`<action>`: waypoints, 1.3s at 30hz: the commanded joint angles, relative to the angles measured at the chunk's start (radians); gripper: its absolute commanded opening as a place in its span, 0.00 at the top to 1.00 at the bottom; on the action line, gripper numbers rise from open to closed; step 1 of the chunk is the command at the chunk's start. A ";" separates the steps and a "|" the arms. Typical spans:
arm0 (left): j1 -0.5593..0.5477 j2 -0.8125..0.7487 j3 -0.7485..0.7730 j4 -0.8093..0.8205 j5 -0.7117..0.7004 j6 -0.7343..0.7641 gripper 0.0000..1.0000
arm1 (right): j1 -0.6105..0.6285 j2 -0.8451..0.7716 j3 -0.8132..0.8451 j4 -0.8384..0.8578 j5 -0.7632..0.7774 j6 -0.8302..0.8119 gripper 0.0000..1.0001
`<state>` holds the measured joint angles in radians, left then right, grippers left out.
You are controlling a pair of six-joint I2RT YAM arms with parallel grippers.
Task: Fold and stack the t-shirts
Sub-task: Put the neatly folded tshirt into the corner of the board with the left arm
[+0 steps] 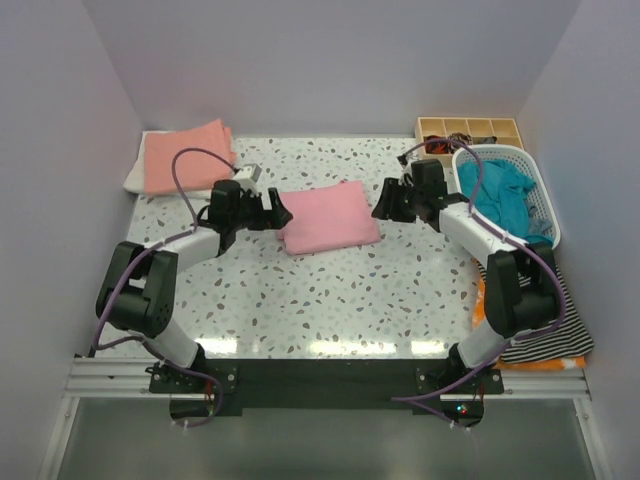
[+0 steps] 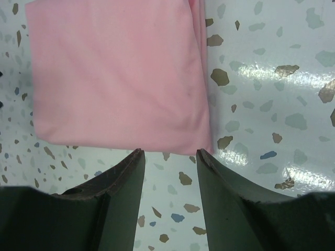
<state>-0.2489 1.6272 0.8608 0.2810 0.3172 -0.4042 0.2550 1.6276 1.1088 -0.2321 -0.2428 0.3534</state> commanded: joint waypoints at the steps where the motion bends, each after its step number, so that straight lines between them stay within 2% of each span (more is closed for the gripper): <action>1: 0.005 -0.064 -0.081 -0.049 -0.101 -0.002 0.00 | 0.000 -0.017 0.011 0.004 0.019 -0.024 0.51; 6: 0.013 -0.056 -0.118 -0.053 -0.150 -0.030 0.00 | 0.000 -0.008 0.005 0.007 0.013 -0.022 0.51; 11: 0.014 0.080 -0.072 0.004 -0.021 -0.057 0.00 | 0.000 -0.002 0.003 0.002 0.017 -0.027 0.51; 14: 0.011 0.157 -0.094 0.166 0.107 -0.134 0.00 | 0.000 0.000 0.003 -0.004 0.031 -0.033 0.51; 18: -0.009 0.261 -0.080 0.349 0.193 -0.238 0.00 | -0.006 0.029 0.013 -0.022 0.085 -0.025 0.51; 20: -0.021 0.318 -0.065 0.395 0.232 -0.263 0.00 | -0.014 0.058 0.017 -0.021 0.129 0.007 0.51; 25: -0.036 0.407 -0.013 0.481 0.286 -0.324 0.02 | -0.048 0.210 0.080 -0.016 0.114 0.050 0.51; 27: -0.035 0.425 0.001 0.512 0.304 -0.349 0.13 | -0.056 0.276 0.120 -0.033 0.109 0.053 0.51; 28: -0.036 0.444 0.004 0.529 0.312 -0.361 0.22 | -0.054 0.293 0.128 -0.038 0.106 0.059 0.52; 29: -0.036 0.454 0.010 0.546 0.318 -0.373 0.36 | -0.057 0.313 0.135 -0.033 0.103 0.062 0.52; 31: -0.036 0.480 0.026 0.580 0.332 -0.407 0.49 | -0.062 0.362 0.143 -0.003 0.019 0.064 0.51; 32: -0.036 0.485 0.036 0.584 0.332 -0.412 0.59 | -0.062 0.374 0.161 -0.007 0.001 0.067 0.52; 35: -0.036 0.500 0.063 0.564 0.330 -0.409 0.79 | -0.060 0.406 0.164 0.008 -0.065 0.062 0.51; 37: -0.036 0.510 0.079 0.558 0.336 -0.404 0.85 | -0.060 0.426 0.169 0.005 -0.125 0.049 0.51; 38: -0.036 0.513 0.099 0.555 0.339 -0.409 0.96 | -0.060 0.433 0.171 0.005 -0.154 0.045 0.51; 39: -0.036 0.522 0.110 0.554 0.344 -0.412 1.00 | -0.059 0.437 0.171 0.004 -0.179 0.039 0.51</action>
<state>-0.2783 2.1292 0.9054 0.8192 0.6315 -0.8051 0.1844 1.9976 1.2831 -0.1902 -0.2932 0.4099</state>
